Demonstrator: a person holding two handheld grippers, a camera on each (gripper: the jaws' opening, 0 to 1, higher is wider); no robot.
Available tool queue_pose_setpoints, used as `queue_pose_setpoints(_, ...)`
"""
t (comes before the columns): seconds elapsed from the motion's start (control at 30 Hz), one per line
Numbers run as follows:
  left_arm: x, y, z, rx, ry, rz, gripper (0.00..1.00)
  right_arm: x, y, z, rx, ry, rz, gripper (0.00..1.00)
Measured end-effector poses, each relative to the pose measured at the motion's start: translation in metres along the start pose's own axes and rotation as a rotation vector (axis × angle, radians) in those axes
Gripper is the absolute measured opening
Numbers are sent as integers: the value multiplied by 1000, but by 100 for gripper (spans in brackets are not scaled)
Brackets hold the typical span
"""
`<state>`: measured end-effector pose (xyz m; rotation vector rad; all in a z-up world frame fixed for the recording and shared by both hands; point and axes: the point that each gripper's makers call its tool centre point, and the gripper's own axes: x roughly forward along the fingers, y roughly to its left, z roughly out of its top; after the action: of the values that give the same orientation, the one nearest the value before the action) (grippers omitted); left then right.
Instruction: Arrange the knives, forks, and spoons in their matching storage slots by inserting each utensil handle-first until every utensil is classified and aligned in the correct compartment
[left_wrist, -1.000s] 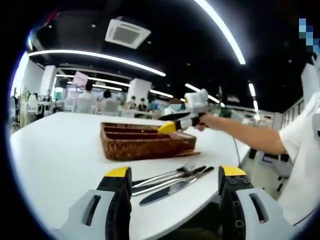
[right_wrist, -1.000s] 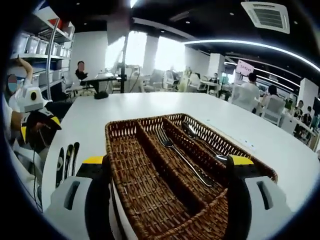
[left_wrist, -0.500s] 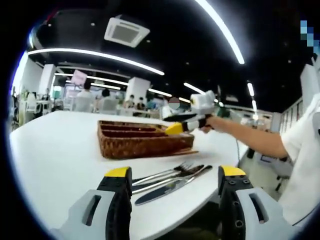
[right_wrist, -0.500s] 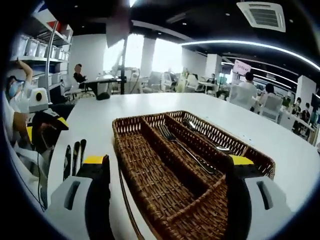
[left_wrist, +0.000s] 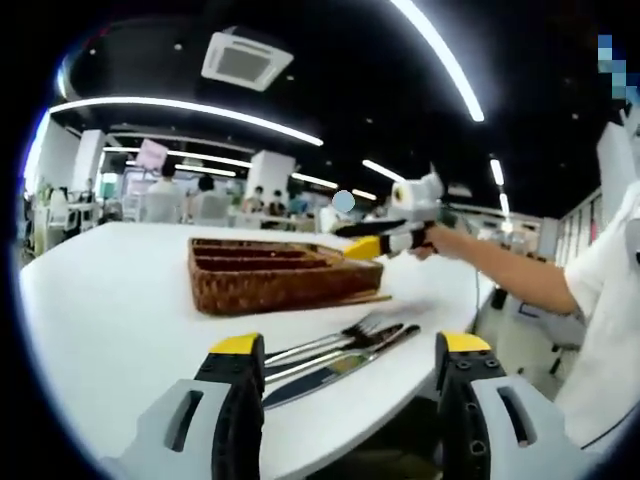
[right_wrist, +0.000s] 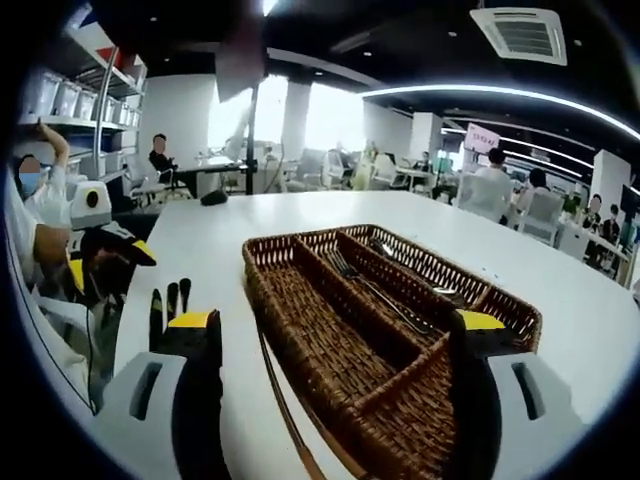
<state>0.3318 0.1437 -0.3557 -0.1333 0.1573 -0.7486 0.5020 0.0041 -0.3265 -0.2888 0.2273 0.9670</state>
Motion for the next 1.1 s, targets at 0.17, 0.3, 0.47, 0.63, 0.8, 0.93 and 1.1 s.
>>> queue_pose_setpoints(0.17,5,2,2,-2,1,-3,70,-9,5,-3,6,-5,3,97)
queue_pose_setpoints(0.3,8,1,4,-1,-8,-13,67,-17,7,-3,25,-15,6,97)
queue_pose_setpoints(0.47,11,2,3,11,0,-17,64,-25,12,-4,35,-31,7,97)
queue_pose_setpoints(0.63,15,4,5,-4,2,-28,62,-32,19,-15,31,-22,1,96)
queue_pose_setpoints(0.8,19,1,5,2,9,-30,63,-38,23,-28,-5,10,-2,92)
queue_pose_setpoints(0.93,20,-3,6,6,11,-35,63,-43,24,-30,20,-1,-4,92)
queue_pose_setpoints(1.1,25,-4,3,17,30,-42,63,-55,32,-34,34,-22,-16,92)
